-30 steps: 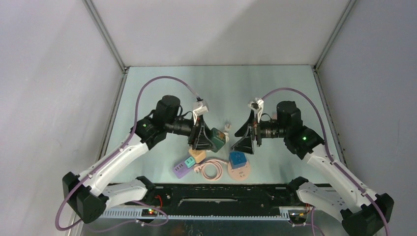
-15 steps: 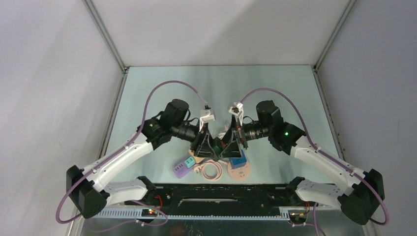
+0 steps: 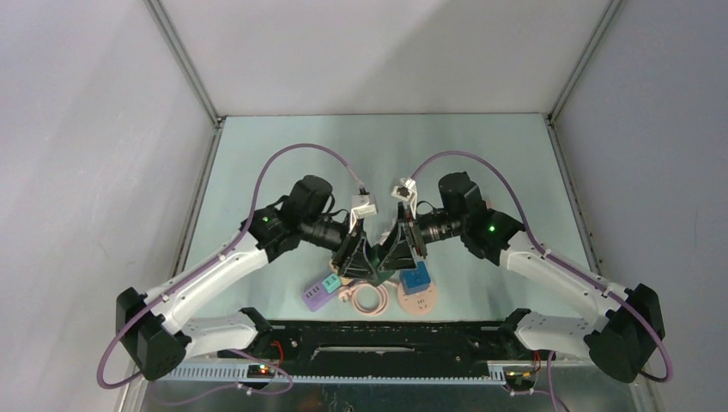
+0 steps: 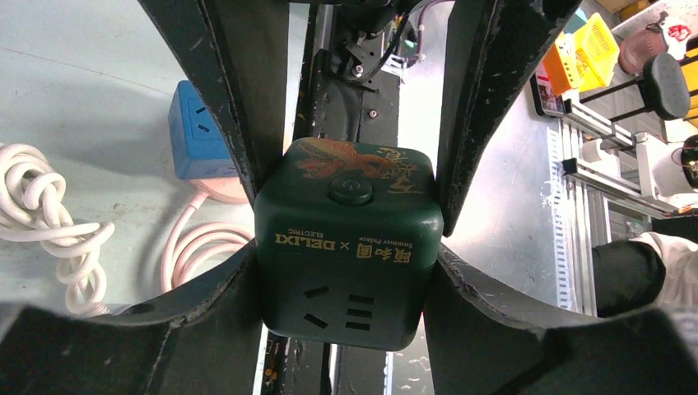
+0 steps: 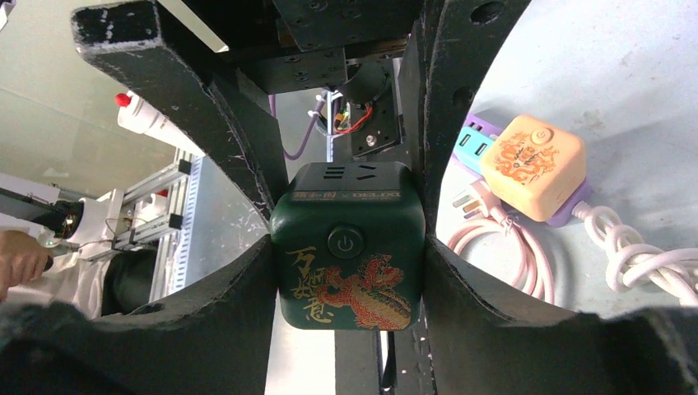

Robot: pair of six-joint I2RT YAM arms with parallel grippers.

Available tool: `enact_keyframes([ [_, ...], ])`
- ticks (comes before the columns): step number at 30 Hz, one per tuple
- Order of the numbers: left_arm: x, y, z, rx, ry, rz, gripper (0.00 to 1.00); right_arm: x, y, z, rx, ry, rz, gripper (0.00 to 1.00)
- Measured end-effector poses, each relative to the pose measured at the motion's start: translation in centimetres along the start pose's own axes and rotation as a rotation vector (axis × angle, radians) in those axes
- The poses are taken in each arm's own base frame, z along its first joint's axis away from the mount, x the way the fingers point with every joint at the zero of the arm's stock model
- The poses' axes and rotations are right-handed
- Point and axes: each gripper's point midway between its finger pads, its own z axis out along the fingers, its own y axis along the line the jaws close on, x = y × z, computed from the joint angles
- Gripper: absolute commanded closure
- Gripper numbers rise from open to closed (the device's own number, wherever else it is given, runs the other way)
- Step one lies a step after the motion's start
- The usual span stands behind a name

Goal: Insert the plug

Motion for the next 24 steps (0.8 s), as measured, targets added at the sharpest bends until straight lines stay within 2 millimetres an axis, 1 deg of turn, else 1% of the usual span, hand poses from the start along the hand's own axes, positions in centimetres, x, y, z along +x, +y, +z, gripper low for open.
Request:
enact_keyframes([
  [1,0.0,0.0,0.0,-0.002,0.0,0.001,0.26,0.0,0.0,0.0,0.0,0.0,-0.001,1.0],
  [2,0.0,0.1,0.0,-0.006,0.0,0.001,0.19,0.0,-0.1,0.0,0.003,0.001,-0.003,1.0],
  [6,-0.3,1.1,0.0,-0.064,-0.01,0.012,0.02,0.5,-0.4,0.0,0.028,0.015,0.015,1.0],
  [7,-0.3,1.7,-0.1,-0.099,-0.012,0.008,0.01,0.6,-0.7,-0.1,0.046,0.016,0.022,1.0],
  [10,-0.9,3.1,-0.6,-0.203,-0.039,0.01,0.0,0.7,-1.9,-0.8,0.129,0.004,0.035,1.0],
  [13,-2.4,4.5,-1.6,-0.32,-0.102,0.036,0.0,0.4,-3.2,-2.1,0.228,-0.023,0.047,1.0],
  [17,-3.9,5.7,-3.1,-0.45,-0.181,0.06,0.02,0.2,-4.7,-4.7,0.368,-0.081,0.064,1.0],
  [20,-3.5,6.3,-3.4,-0.488,-0.197,0.052,0.05,0.6,-5.7,-7.0,0.479,-0.125,0.08,1.0],
  [22,-2.5,6.8,-3.1,-0.499,-0.182,0.029,0.08,0.9,-6.2,-8.3,0.537,-0.142,0.095,1.0],
  [24,-0.9,7.1,-2.3,-0.494,-0.145,0.007,0.11,1.4,-6.9,-9.6,0.602,-0.155,0.118,1.0],
])
